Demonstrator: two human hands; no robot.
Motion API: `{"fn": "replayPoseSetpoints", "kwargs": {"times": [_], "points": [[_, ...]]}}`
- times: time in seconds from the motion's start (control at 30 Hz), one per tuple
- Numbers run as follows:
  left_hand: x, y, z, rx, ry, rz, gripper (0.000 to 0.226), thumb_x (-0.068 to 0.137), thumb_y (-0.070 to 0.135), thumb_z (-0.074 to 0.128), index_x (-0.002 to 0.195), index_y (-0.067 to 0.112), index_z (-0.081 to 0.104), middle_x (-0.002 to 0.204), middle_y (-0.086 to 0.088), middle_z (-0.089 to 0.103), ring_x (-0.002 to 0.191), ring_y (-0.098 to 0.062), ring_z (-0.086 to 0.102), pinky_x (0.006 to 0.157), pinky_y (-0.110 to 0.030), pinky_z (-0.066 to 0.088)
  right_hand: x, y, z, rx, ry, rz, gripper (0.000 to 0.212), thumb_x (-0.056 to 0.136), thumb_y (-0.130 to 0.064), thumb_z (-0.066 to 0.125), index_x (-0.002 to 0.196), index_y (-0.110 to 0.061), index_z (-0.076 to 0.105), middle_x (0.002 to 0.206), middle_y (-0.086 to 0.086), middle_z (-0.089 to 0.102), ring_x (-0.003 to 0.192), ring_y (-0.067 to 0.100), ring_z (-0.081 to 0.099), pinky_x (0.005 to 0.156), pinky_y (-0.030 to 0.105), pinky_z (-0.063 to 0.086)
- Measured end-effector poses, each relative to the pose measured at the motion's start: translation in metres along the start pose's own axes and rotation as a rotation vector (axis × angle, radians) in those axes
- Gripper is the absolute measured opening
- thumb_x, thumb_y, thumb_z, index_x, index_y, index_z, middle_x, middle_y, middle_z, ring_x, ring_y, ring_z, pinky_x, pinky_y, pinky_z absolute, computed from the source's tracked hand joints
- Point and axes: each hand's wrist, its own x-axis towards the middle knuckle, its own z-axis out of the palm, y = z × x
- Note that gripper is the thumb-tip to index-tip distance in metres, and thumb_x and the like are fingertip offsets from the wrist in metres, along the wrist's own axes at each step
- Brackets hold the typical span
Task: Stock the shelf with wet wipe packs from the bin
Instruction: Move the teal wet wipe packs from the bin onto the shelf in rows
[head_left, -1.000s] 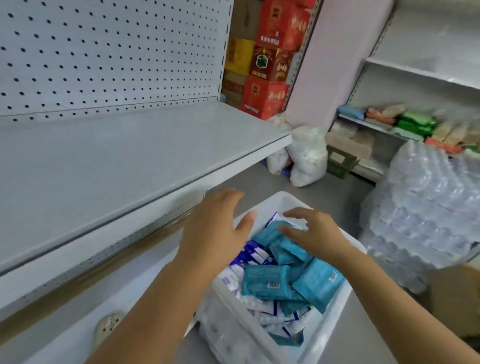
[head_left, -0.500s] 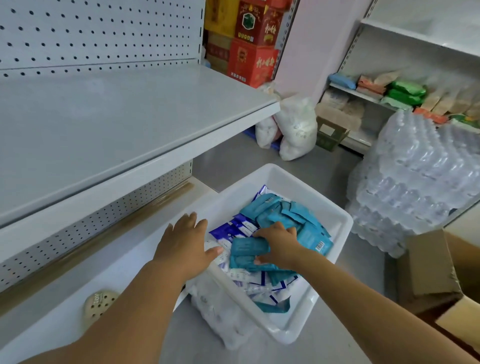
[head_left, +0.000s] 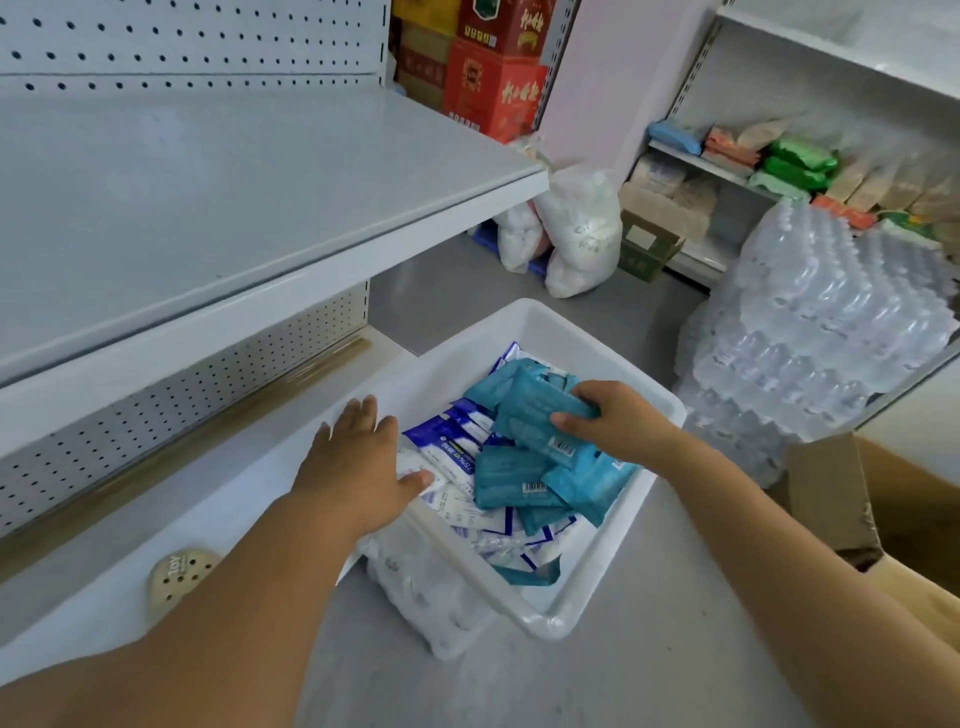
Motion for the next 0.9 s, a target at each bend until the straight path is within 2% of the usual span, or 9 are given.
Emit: {"fn": "replayPoseSetpoints", "kwargs": {"times": [0.07,0.17,0.23,0.33,0.47,0.57,0.73,0.8,0.9], "points": [[0.000,0.003,0.002,0.009,-0.006,-0.007,0.087,0.092,0.068,0.047,0.155,0.015,0.019,0.167,-0.012,-0.008,0.154,-0.030,-0.007,0.123,-0.048,0.008,0.002,0.013,-0.013,-0.164,-0.146,0.011,0.035,0.092,-0.041,0.069,0.114,-0.014,0.065,0.108,0.006,0.067,0.093,0.028,0.065,0.084,0.038,0.056],[0.000,0.006,0.003,0.015,-0.008,-0.015,0.089,0.091,0.068,0.049,0.155,0.013,0.018,0.166,-0.014,-0.009,0.153,-0.031,-0.008,0.123,-0.048,0.008,0.003,0.027,-0.015,-0.363,-0.316,0.028,0.042,0.095,-0.046,0.063,0.131,-0.028,0.055,0.129,-0.003,0.058,0.111,0.020,0.057,0.100,0.033,0.049],[0.000,0.007,0.002,0.012,-0.008,-0.016,0.090,0.091,0.068,0.050,0.155,0.013,0.019,0.166,-0.014,-0.009,0.153,-0.031,-0.008,0.124,-0.048,0.008,0.004,0.032,-0.012,-0.413,-0.341,0.010,0.045,0.096,-0.046,0.061,0.137,-0.031,0.048,0.136,-0.003,0.055,0.117,0.021,0.054,0.104,0.036,0.046],[0.000,0.008,0.003,0.004,-0.017,-0.022,0.090,0.090,0.068,0.050,0.154,0.012,0.020,0.166,-0.014,-0.010,0.154,-0.030,-0.009,0.123,-0.048,0.007,0.007,0.033,-0.012,-0.597,-0.348,-0.052,0.055,0.095,-0.047,0.061,0.144,-0.032,0.040,0.144,-0.003,0.052,0.127,0.024,0.049,0.113,0.042,0.032],[-0.002,0.011,0.004,0.014,-0.022,-0.027,0.090,0.089,0.069,0.050,0.154,0.014,0.020,0.166,-0.014,-0.008,0.154,-0.031,-0.008,0.123,-0.048,0.009,0.013,0.026,-0.014,-0.653,-0.304,-0.129,0.055,0.086,-0.044,0.074,0.133,-0.033,0.048,0.135,-0.008,0.055,0.127,0.020,0.048,0.118,0.051,0.013],[-0.002,0.011,0.004,0.006,-0.028,-0.032,0.091,0.089,0.069,0.051,0.154,0.014,0.020,0.166,-0.014,-0.008,0.154,-0.030,-0.008,0.123,-0.048,0.009,0.017,0.023,-0.016,-0.638,-0.313,-0.144,0.056,0.078,-0.045,0.080,0.125,-0.034,0.051,0.118,-0.011,0.056,0.113,0.017,0.048,0.114,0.047,0.019],[-0.004,0.012,-0.002,-0.076,0.005,-0.033,0.089,0.089,0.068,0.052,0.154,0.014,0.024,0.167,-0.013,-0.001,0.154,-0.028,-0.002,0.124,-0.046,0.011,0.019,0.020,-0.016,-0.746,-0.369,-0.156,0.055,0.088,-0.055,0.067,0.132,-0.026,0.053,0.121,-0.008,0.053,0.117,0.019,0.048,0.105,0.041,0.028],[-0.006,0.014,-0.005,-0.200,0.054,-0.027,0.086,0.089,0.065,0.055,0.152,0.012,0.030,0.166,-0.012,0.010,0.153,-0.027,0.007,0.123,-0.045,0.017,0.019,0.015,-0.020,-0.662,-0.371,-0.150,0.049,0.089,-0.054,0.066,0.127,-0.024,0.054,0.122,-0.006,0.056,0.111,0.021,0.052,0.101,0.038,0.036],[-0.011,0.022,-0.014,-0.502,0.154,-0.037,0.074,0.089,0.058,0.062,0.143,0.010,0.044,0.154,-0.008,0.039,0.141,-0.023,0.036,0.110,-0.036,0.034,0.017,0.003,-0.025,-0.347,-0.300,-0.135,0.029,0.090,-0.047,0.069,0.104,-0.024,0.058,0.104,-0.004,0.063,0.096,0.022,0.061,0.084,0.031,0.050]]}}
